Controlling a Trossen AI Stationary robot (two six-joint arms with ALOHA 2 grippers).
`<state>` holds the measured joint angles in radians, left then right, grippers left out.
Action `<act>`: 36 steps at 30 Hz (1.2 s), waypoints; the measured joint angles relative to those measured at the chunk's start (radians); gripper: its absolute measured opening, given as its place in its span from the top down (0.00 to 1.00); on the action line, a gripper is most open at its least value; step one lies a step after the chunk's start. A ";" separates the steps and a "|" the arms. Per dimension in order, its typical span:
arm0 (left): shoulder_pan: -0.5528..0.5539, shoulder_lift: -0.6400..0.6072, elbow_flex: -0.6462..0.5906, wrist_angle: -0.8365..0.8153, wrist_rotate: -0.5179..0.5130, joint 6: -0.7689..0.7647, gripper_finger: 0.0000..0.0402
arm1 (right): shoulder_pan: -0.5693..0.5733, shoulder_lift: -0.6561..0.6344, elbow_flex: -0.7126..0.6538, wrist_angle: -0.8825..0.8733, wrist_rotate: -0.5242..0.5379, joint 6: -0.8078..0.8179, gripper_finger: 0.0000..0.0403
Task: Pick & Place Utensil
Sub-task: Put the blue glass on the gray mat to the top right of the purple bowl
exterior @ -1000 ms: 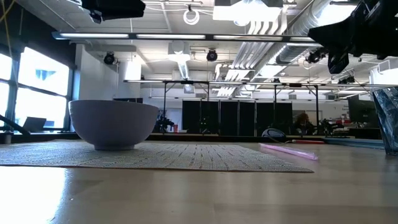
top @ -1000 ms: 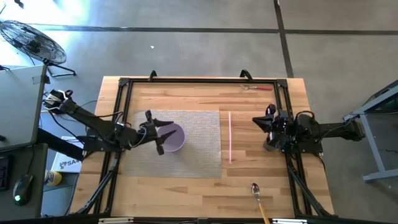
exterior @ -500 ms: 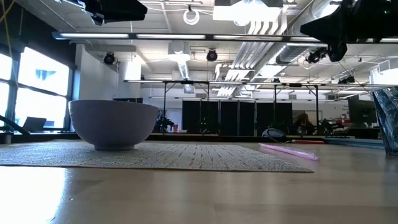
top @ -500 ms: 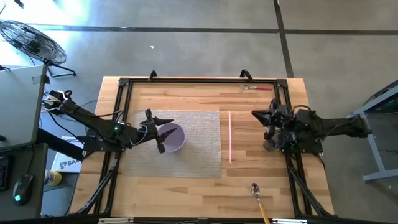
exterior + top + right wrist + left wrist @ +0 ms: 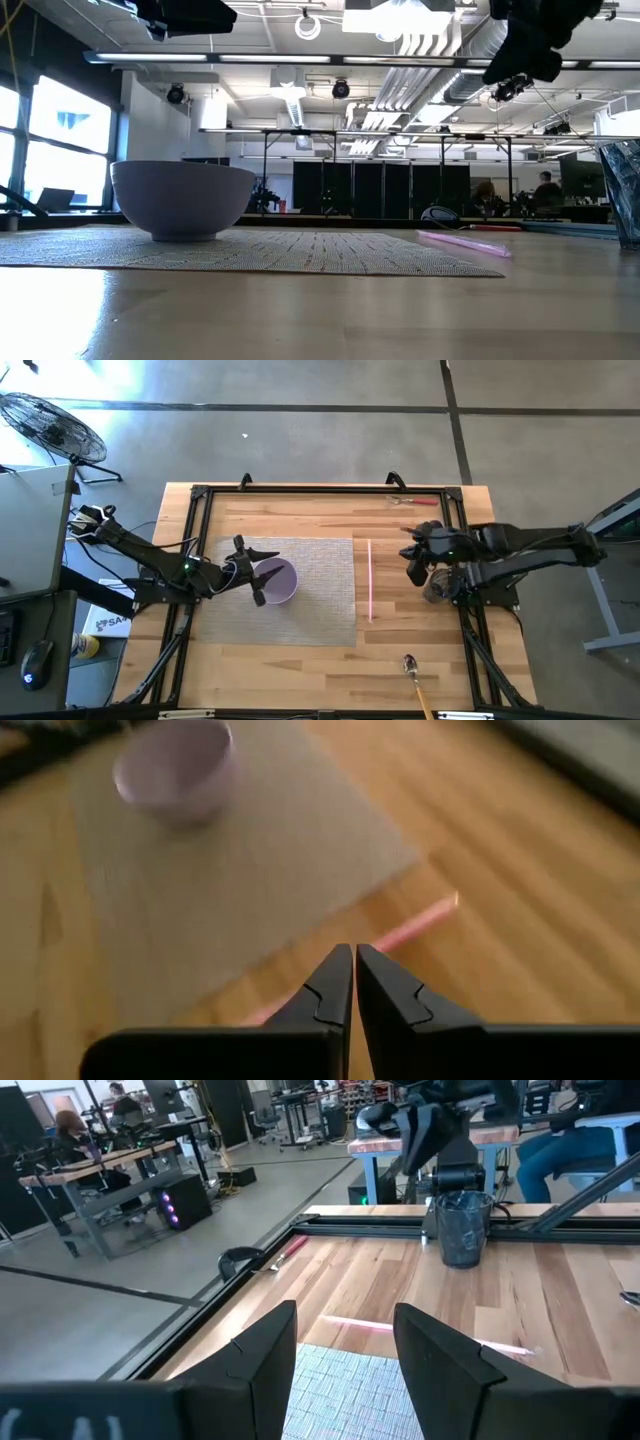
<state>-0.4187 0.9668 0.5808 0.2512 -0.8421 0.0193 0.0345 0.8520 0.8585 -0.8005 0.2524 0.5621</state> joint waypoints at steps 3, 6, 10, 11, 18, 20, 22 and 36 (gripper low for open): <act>0.000 0.000 0.000 0.000 0.000 0.000 0.59 | 0.000 0.094 0.113 -0.208 -0.072 0.083 0.97; 0.000 0.000 0.000 0.000 0.000 0.000 0.59 | 0.000 0.170 0.200 -0.425 -0.156 0.166 0.97; 0.000 0.000 0.000 0.000 0.000 0.000 0.59 | 0.000 0.234 0.224 -0.642 -0.291 0.280 0.97; 0.000 0.000 0.000 0.000 0.000 0.000 0.59 | 0.000 0.239 0.211 -0.667 -0.316 0.301 0.97; 0.000 0.000 0.000 0.000 0.001 0.000 0.59 | 0.001 0.241 0.067 -0.676 -0.335 0.355 0.97; 0.000 0.000 0.000 0.000 0.001 0.000 0.59 | 0.001 0.241 0.031 -0.658 -0.334 0.355 0.97; 0.000 0.000 0.000 0.000 0.001 0.000 0.59 | 0.001 0.242 0.004 -0.640 -0.323 0.355 0.97; 0.000 0.000 0.000 0.000 0.001 0.001 0.59 | 0.001 0.241 -0.032 -0.463 -0.229 0.305 0.97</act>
<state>-0.4187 0.9668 0.5808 0.2510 -0.8413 0.0200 0.0353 1.0931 0.8263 -1.2632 0.0233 0.8666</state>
